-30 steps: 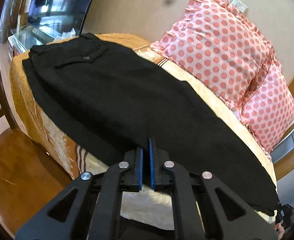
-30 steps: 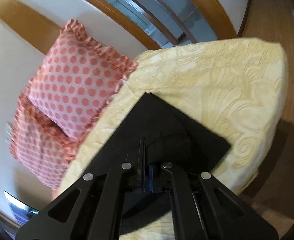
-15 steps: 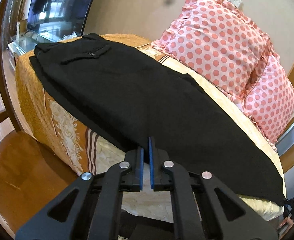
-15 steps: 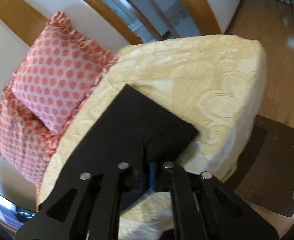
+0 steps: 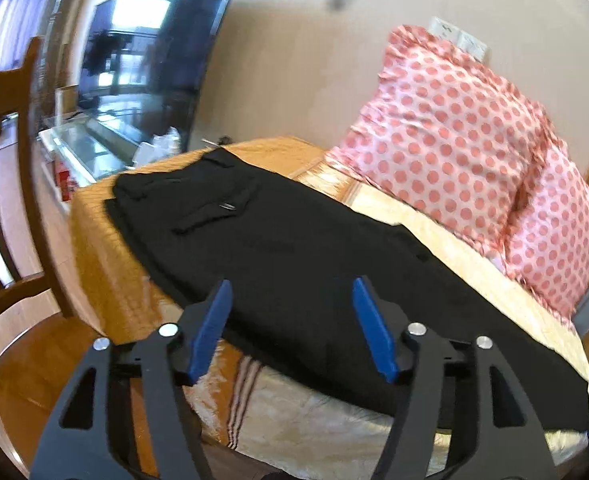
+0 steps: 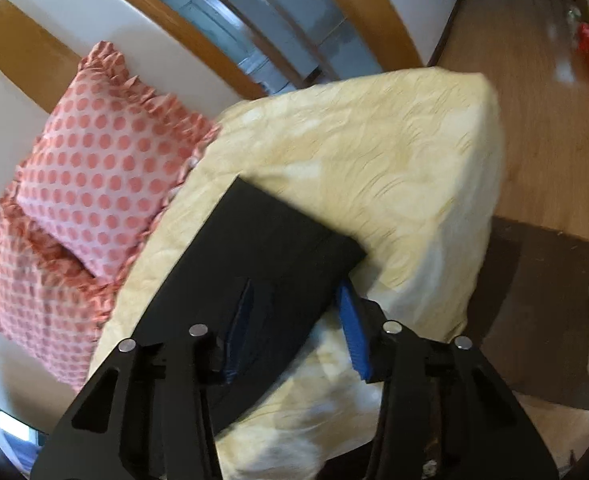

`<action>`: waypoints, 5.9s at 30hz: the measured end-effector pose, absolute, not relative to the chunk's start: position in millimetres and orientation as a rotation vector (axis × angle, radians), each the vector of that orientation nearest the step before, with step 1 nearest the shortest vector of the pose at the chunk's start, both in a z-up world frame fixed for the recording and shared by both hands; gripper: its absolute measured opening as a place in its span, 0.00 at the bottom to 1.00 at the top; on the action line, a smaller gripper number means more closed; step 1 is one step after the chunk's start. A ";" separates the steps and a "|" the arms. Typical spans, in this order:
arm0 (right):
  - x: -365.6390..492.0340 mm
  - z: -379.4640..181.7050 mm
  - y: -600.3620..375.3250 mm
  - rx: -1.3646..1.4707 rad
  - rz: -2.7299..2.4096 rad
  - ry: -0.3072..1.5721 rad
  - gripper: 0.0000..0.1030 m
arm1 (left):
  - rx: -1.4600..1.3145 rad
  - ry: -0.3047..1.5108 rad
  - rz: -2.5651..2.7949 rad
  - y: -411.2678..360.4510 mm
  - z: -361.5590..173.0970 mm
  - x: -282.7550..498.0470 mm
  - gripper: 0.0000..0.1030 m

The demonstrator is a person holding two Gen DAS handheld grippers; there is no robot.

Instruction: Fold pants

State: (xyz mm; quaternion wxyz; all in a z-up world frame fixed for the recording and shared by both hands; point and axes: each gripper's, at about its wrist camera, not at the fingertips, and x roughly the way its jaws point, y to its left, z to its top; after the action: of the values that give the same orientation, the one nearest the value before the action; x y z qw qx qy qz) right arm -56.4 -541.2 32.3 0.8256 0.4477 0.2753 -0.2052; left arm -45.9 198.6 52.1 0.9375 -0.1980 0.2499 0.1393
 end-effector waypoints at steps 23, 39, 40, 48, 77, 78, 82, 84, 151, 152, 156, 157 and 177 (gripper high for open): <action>87.5 65.1 -123.0 0.282 0.717 0.804 0.06 | -0.571 0.600 0.192 229.5 34.5 -55.0 0.72; 36.1 64.5 -51.4 -0.050 0.847 0.723 0.73 | -0.788 0.665 0.038 250.2 9.9 -44.9 0.72; 38.6 63.2 -49.0 -0.053 0.853 0.736 0.74 | -0.794 0.669 0.031 249.6 9.7 -43.1 0.72; 36.4 57.6 -54.0 -0.022 0.874 0.738 0.76 | -0.825 0.693 0.050 248.3 12.5 -34.7 0.80; 26.7 83.5 -172.9 0.204 0.753 0.596 0.85 | -0.430 0.499 0.349 231.3 112.2 30.0 0.13; 25.6 85.9 -184.0 0.215 0.722 0.580 0.85 | -0.368 0.486 0.275 201.7 126.9 36.5 0.13; 24.8 88.8 -236.4 0.287 0.563 0.546 0.85 | -0.155 0.454 -0.061 76.9 153.9 48.5 0.12; 22.6 86.5 -256.5 0.315 0.491 0.542 0.85 | -0.087 0.467 -0.248 21.1 147.9 43.3 0.12; 145.2 69.9 -273.3 0.266 0.470 0.834 0.14 | -0.222 0.916 -0.279 78.8 59.3 152.8 0.11; 148.7 74.6 -273.6 0.262 0.478 0.830 0.13 | -0.216 0.899 -0.281 76.8 64.4 153.9 0.11; 175.2 107.2 -273.2 0.197 0.474 0.764 0.13 | -0.182 0.814 -0.295 60.7 93.0 177.2 0.11; 188.0 118.9 -274.1 0.167 0.451 0.724 0.13 | -0.171 0.792 -0.288 56.2 98.6 187.7 0.11; 230.6 87.7 -303.1 0.284 0.375 0.769 0.51 | -0.196 0.802 -0.282 32.1 99.2 219.5 0.67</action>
State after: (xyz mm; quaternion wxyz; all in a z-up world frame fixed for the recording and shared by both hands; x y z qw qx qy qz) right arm 230.6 -303.1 87.7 0.9001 0.1374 0.3716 0.1813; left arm 219.5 32.1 99.2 0.9063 -0.0948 0.3885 -0.1367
